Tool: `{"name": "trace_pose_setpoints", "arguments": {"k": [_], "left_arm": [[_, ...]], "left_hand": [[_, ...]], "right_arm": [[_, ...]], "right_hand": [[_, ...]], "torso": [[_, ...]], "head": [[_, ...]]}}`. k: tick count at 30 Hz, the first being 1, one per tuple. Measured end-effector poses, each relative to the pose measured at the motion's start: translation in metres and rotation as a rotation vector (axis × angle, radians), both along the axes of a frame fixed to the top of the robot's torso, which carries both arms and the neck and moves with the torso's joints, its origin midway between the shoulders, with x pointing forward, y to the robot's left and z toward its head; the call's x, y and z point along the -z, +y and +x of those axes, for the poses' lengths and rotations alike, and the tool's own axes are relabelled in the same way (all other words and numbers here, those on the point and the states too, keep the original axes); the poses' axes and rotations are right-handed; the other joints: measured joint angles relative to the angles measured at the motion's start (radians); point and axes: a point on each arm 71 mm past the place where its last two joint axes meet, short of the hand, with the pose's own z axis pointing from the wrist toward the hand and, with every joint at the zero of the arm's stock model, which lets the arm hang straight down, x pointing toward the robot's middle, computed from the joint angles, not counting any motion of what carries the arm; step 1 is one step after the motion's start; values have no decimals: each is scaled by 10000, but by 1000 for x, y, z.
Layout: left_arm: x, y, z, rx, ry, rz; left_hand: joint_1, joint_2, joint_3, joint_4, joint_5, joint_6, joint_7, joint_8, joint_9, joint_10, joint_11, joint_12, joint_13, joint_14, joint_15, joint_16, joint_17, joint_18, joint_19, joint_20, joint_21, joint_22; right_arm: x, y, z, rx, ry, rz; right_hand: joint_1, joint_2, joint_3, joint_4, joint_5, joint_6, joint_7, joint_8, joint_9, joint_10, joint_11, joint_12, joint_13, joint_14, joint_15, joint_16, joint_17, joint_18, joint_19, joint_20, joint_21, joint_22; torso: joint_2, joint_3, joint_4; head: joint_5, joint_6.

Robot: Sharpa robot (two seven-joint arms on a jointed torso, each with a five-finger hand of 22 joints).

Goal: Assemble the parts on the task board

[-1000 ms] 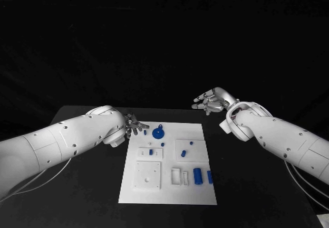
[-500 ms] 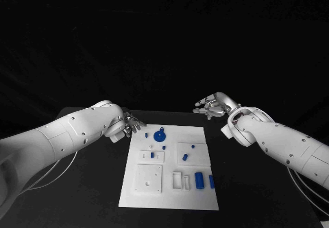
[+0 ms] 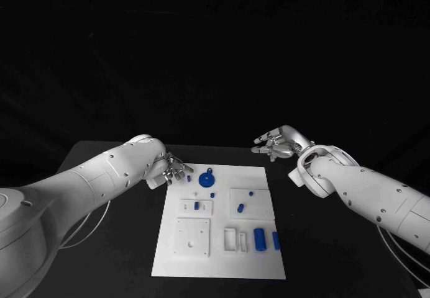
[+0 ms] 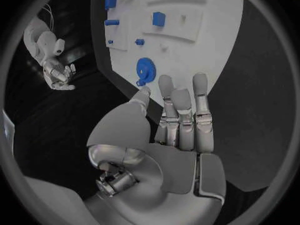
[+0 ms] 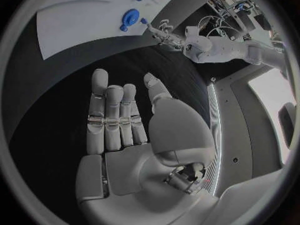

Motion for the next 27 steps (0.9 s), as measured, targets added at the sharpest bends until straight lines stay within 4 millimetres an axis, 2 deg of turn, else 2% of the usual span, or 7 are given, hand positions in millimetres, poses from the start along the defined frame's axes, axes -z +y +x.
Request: {"name": "trace_pose_setpoints", "arguments": {"k": [8,21,27], "left_arm": [[4,2,1,-7,144,95],[5,5,2,19,136,238],[5,4,2,75,163,258]], "left_hand": [[-90,-90,47,243,-103,118,-28,16,-96,0,0,0,11,0,-1,41,-23,0,0,0,0,-1],[-128,-128,97,347,-103,154,-63,105,-127,1,0,0,9,1,-1,41,-49,0,0,-1,0,-2],[169,262,208,69,-103,345,-109,200,-98,1,-1,0,8,-19,-22,78,-61,1,-1,-1,1,-3]], "right_arm": [[-3,1,-1,-30,-79,22],[-5,3,-1,-47,-143,47],[-5,4,0,-56,-149,60]], "right_hand": [[0,0,-41,41,0,1,-1,0,0,0,0,0,1,0,0,0,-12,-1,72,-1,-1,23],[0,0,-12,69,0,5,-5,0,0,0,0,0,-10,0,0,0,-11,-1,72,-1,-1,22],[0,0,-12,69,0,6,-6,0,0,0,0,0,-10,0,0,0,-11,-1,71,-1,0,22]], "torso": [[108,-5,-85],[142,-14,-99],[143,-20,-100]], "head": [[43,75],[24,89],[18,87]]}}
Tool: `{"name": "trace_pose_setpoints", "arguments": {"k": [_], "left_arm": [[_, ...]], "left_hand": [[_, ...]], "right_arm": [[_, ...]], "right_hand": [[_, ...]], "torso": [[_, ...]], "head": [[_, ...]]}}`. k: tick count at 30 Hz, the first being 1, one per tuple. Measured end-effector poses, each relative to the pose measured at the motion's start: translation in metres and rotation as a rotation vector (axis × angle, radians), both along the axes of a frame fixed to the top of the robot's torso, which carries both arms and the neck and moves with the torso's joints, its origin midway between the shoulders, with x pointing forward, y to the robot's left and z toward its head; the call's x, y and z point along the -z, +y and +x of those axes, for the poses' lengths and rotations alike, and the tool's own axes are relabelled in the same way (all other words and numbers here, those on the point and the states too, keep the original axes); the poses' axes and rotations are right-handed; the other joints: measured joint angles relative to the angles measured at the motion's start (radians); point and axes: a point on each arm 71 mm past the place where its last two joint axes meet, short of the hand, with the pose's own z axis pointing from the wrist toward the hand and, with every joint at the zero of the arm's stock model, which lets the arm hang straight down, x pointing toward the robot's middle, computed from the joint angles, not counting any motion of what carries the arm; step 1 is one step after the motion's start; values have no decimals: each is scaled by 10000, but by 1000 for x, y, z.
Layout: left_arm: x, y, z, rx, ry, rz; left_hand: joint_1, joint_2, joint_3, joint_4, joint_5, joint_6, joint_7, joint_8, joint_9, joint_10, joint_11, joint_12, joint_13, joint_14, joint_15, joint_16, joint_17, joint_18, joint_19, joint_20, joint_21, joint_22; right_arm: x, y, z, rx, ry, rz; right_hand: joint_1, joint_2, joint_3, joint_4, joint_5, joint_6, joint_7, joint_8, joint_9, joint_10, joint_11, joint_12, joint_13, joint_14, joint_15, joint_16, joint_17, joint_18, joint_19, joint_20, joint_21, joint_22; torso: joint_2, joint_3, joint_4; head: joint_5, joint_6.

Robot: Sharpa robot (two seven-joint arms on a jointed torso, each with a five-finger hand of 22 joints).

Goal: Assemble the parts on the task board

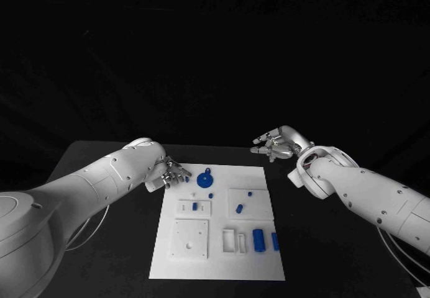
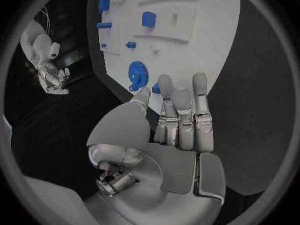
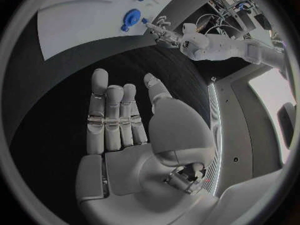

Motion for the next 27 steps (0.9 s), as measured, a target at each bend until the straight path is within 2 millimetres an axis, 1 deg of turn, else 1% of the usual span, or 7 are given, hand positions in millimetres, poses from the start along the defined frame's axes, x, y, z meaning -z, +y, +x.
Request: {"name": "trace_pose_setpoints", "arguments": {"k": [3,4,5,11,17,23,27], "left_arm": [[0,0,0,14,12,8],[0,0,0,16,16,12],[0,0,0,16,21,14],[0,0,0,44,34,-1],[0,-1,0,73,20,-68],[0,-2,0,100,5,-182],[0,-3,1,109,2,-241]], "left_hand": [[214,214,106,-217,112,40,-8,34,31,0,0,0,0,-16,-16,0,-4,0,0,0,0,0],[269,269,135,-278,116,40,-8,56,48,0,0,0,0,-16,-16,0,-10,0,0,0,0,0],[320,320,145,-373,116,82,-50,112,70,-34,-34,0,0,-16,-16,0,-9,1,0,0,0,-1],[484,484,133,-604,115,81,-49,187,140,-34,-34,0,-1,-16,-16,0,-21,0,0,0,0,-1],[597,596,177,-664,115,81,-49,186,156,-33,-34,0,-1,-15,-16,0,-21,0,0,0,0,-2],[776,696,260,-816,115,80,-49,210,170,-33,-34,0,-2,-15,-17,0,-32,0,-1,0,1,-2],[871,744,300,-913,262,76,-44,227,183,-33,-34,0,-2,-15,-16,0,-32,0,-1,0,1,-2]], "right_arm": [[0,0,0,-1,0,4],[0,0,0,0,0,4],[0,0,0,1,0,5],[0,1,0,-6,-1,12],[0,1,0,-14,-2,19],[0,2,0,-15,-1,23],[0,2,0,-15,1,24]], "right_hand": [[0,0,-16,18,10,0,-1,0,0,0,0,0,1,0,0,0,0,0,-1,0,-29,6],[0,0,-12,73,40,0,-1,0,0,0,0,0,1,0,0,0,0,0,0,0,-60,26],[0,0,-15,96,40,1,-1,0,0,0,0,0,1,0,0,0,0,0,0,0,-68,37],[0,0,-15,96,40,2,-2,0,0,0,0,0,1,0,0,0,1,0,0,0,-68,37],[0,0,-14,96,40,15,-15,0,0,0,0,0,1,0,0,0,-8,0,-1,0,-68,46],[0,0,27,137,39,16,-16,0,0,0,0,0,2,1,0,0,-8,0,-1,0,-68,57],[0,0,27,137,39,17,-16,0,0,0,0,0,2,0,0,0,-7,0,-1,0,-68,70]], "torso": [[6,-6,0],[7,-7,1],[8,-7,1],[9,-8,7],[11,-10,7],[16,-9,0],[19,-10,0]], "head": [[5,-2],[5,-5],[5,-8],[5,-12],[1,-5],[17,0],[23,-2]]}}
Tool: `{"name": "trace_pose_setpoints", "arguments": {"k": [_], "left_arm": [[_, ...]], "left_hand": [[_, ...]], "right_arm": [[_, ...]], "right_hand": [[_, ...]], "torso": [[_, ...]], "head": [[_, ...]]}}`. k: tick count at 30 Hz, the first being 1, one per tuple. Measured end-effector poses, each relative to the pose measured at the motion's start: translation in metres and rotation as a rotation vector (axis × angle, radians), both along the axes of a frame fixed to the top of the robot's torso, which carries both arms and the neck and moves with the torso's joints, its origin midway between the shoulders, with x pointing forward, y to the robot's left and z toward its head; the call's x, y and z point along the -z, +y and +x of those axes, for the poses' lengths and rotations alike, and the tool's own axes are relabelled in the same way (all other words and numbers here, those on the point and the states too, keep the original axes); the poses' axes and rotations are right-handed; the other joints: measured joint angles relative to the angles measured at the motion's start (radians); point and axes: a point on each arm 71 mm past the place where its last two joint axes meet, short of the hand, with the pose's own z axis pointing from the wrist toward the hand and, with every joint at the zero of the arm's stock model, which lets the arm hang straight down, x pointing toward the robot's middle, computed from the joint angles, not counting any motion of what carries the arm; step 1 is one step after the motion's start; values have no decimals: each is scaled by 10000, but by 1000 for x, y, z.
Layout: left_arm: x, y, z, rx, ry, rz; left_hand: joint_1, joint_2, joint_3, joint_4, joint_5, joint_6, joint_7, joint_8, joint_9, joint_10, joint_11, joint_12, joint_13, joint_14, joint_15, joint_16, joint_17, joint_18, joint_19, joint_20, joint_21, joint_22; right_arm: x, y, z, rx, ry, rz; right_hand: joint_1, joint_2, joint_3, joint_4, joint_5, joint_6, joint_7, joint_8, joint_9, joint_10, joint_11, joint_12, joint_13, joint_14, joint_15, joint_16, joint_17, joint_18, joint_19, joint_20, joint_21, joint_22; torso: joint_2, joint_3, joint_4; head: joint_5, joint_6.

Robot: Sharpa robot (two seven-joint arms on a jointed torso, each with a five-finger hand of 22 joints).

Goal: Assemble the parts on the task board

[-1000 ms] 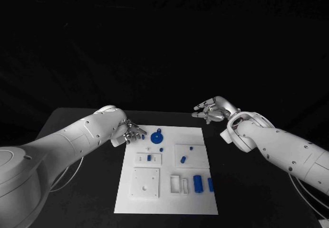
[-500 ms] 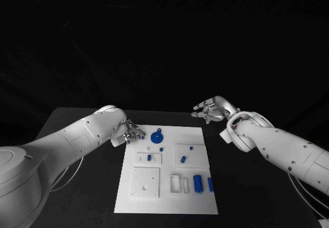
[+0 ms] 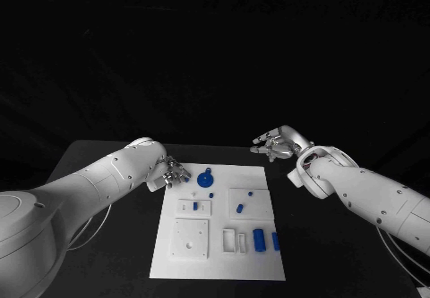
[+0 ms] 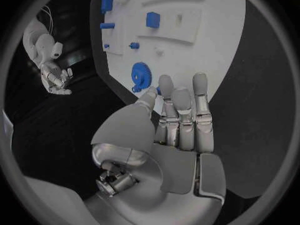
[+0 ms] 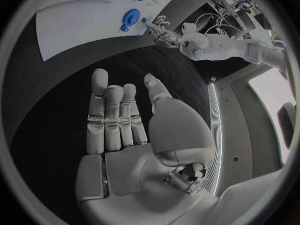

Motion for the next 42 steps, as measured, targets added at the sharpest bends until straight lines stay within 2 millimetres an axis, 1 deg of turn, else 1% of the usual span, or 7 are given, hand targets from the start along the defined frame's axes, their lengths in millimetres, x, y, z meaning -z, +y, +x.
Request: {"name": "trace_pose_setpoints", "arguments": {"k": [7,10,18,26,31,35,42], "left_arm": [[0,0,0,4,-2,-72],[-1,0,0,7,0,-96],[-1,0,0,27,24,-128],[-2,1,0,45,65,-149],[-2,1,0,55,75,-149],[-1,0,0,71,78,-134],[-1,0,0,60,21,-80]], "left_hand": [[120,86,210,-261,599,-55,-16,42,17,0,0,0,0,-35,-35,0,0,0,0,0,0,-1],[148,113,295,-346,657,-59,-13,45,34,0,0,0,-8,-35,-35,0,1,1,0,0,10,-1],[65,219,471,-578,1141,-106,35,98,88,0,0,0,-8,-35,-35,40,2,0,-39,-39,106,7],[-17,296,823,-759,1839,-121,49,75,95,0,1,0,-8,-34,-34,40,2,1,-39,-39,161,6],[-56,258,1098,-869,2316,-120,49,120,100,4,-3,0,-8,-34,-34,85,10,0,-38,-38,275,6],[-91,223,1288,-980,2604,-11,158,142,101,117,-116,0,-14,11,-77,155,56,0,-43,-42,395,5],[-273,144,1473,-1068,2818,5,174,194,103,308,-161,0,-29,96,-161,155,195,0,-71,-147,641,4]], "right_arm": [[0,0,0,2,2,1],[0,0,0,2,3,2],[1,0,1,12,13,6],[1,0,1,23,18,6],[1,0,1,26,18,7],[1,-1,1,30,18,8],[1,-1,1,39,19,7]], "right_hand": [[0,0,0,0,0,1,-1,0,0,0,0,0,1,0,0,0,0,0,0,0,0,0],[0,0,0,0,0,1,-2,0,0,0,0,0,1,0,0,0,1,-1,0,0,0,0],[0,0,2,57,11,3,-3,0,0,0,0,0,1,0,0,0,1,0,0,0,-14,11],[0,0,-1,84,39,-20,20,0,0,0,0,0,1,0,0,0,2,0,0,0,-40,23],[0,0,-1,84,39,-20,20,0,0,0,0,0,2,0,0,0,2,0,-1,0,-40,36],[0,0,-1,84,38,-19,19,0,0,0,0,0,2,0,0,0,2,0,-1,0,-40,37],[0,0,-1,84,38,-18,18,0,0,0,0,0,2,0,0,0,2,0,-1,0,-40,37]], "torso": [[0,-2,5],[0,-7,7],[5,-6,4],[5,-5,5],[6,-5,3],[6,-3,0],[6,-6,2]], "head": [[10,-12],[15,-14],[31,-20],[39,-20],[40,-13],[41,-9],[35,4]]}}
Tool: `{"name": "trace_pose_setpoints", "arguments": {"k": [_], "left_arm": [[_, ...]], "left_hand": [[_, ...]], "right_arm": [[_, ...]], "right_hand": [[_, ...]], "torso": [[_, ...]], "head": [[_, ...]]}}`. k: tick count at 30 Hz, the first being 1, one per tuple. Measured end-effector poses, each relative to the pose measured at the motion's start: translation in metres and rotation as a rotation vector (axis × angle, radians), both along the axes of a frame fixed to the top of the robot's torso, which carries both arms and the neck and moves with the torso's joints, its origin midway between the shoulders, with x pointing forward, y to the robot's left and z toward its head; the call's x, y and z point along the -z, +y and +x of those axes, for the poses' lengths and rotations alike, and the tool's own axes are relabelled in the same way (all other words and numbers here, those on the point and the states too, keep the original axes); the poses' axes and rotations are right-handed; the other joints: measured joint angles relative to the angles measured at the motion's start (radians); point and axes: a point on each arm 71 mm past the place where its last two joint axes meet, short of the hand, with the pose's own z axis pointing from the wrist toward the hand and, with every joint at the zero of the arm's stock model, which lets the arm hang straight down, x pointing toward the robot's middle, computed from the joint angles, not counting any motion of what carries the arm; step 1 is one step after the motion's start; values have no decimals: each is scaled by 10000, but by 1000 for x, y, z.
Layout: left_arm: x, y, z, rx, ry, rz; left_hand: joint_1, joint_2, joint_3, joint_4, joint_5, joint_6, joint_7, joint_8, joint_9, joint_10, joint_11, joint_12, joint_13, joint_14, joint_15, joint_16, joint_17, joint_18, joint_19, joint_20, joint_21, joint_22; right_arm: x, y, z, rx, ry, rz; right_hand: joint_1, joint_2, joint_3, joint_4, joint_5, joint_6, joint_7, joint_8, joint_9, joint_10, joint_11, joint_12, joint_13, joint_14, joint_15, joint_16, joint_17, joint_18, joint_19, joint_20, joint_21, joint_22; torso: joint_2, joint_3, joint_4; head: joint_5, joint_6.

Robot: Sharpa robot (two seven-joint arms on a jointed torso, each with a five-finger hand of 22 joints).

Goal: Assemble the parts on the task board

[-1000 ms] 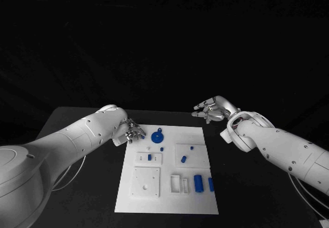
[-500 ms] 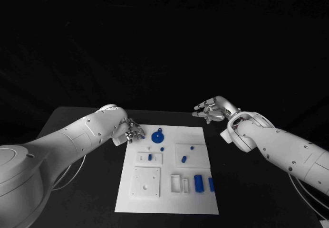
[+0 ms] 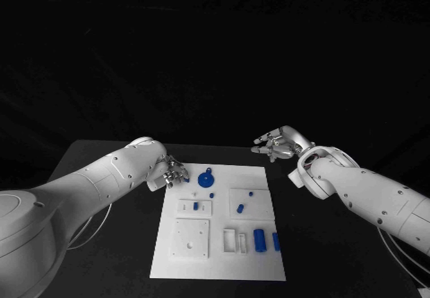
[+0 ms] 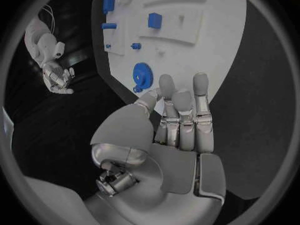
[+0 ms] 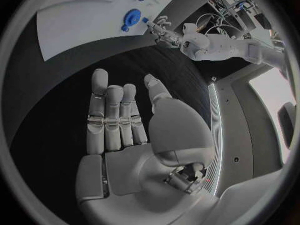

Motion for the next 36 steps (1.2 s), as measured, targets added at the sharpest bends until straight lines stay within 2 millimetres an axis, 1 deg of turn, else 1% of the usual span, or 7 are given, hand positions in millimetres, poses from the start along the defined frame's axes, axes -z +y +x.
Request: {"name": "trace_pose_setpoints", "arguments": {"k": [13,16,20,22,32,35,36], "left_arm": [[0,4,-2,-132,-247,37],[-1,10,-5,-193,-314,41],[-8,13,-9,-153,-461,-22],[-11,14,-12,-91,-534,-85],[-15,7,-38,322,-652,-352],[-14,2,-45,457,-658,-366],[-14,1,-49,536,-656,-351]], "left_hand": [[-207,-207,154,-62,769,32,32,118,7,363,-37,-204,5,254,-34,0,101,1,36,-35,217,-1],[-274,-274,394,-267,908,55,55,119,7,443,-90,-261,0,321,-68,0,147,0,36,-35,293,-2],[-311,-312,421,-294,1114,107,107,124,7,448,-94,-312,1,393,-70,-52,195,0,36,-35,331,-2],[-337,-338,423,-296,1250,128,128,137,7,461,-105,-379,1,469,-74,-95,239,160,36,-34,372,-2],[-451,-452,492,-367,1690,233,233,194,8,515,-124,-474,77,622,-55,-155,500,159,109,-32,512,-3],[-508,-509,493,-368,1851,236,235,399,8,518,-124,-474,90,694,-97,-166,607,169,115,-26,531,-3],[-525,-526,494,-369,1895,253,253,415,8,528,-116,-474,90,750,-97,-206,668,256,145,4,569,-3]], "right_arm": [[0,-2,0,35,2,-13],[0,-4,0,67,4,-26],[0,-7,0,112,8,-45],[0,-9,0,150,16,-58],[3,-16,2,333,74,-87],[4,-17,3,359,84,-86],[4,-17,3,372,89,-88]], "right_hand": [[0,0,0,0,0,2,-2,0,0,0,0,0,0,0,0,0,0,0,0,0,0,-2],[0,0,-41,41,0,3,-3,0,0,0,0,0,1,0,0,0,0,0,0,0,-42,28],[0,0,-41,41,0,4,-4,0,0,0,0,0,0,0,0,0,0,0,0,0,-42,28],[0,0,-41,41,0,4,-4,0,0,0,0,0,1,0,0,0,1,0,0,0,-42,28],[0,0,-40,40,0,17,-17,0,0,0,0,0,1,0,0,0,1,0,0,0,-42,27],[0,0,-41,40,0,18,-18,0,0,0,0,0,1,0,0,0,1,-1,3,-3,-42,27],[0,0,-41,40,0,18,-18,0,0,0,0,0,1,0,0,0,1,0,23,-23,-42,33]], "torso": [[-17,-9,17],[-34,-9,37],[-68,-14,83],[-98,-25,117],[-273,-51,260],[-316,-58,284],[-328,-58,291]], "head": [[37,23],[38,8],[17,-29],[-5,-58],[-52,-218],[-40,-253],[-36,-267]]}}
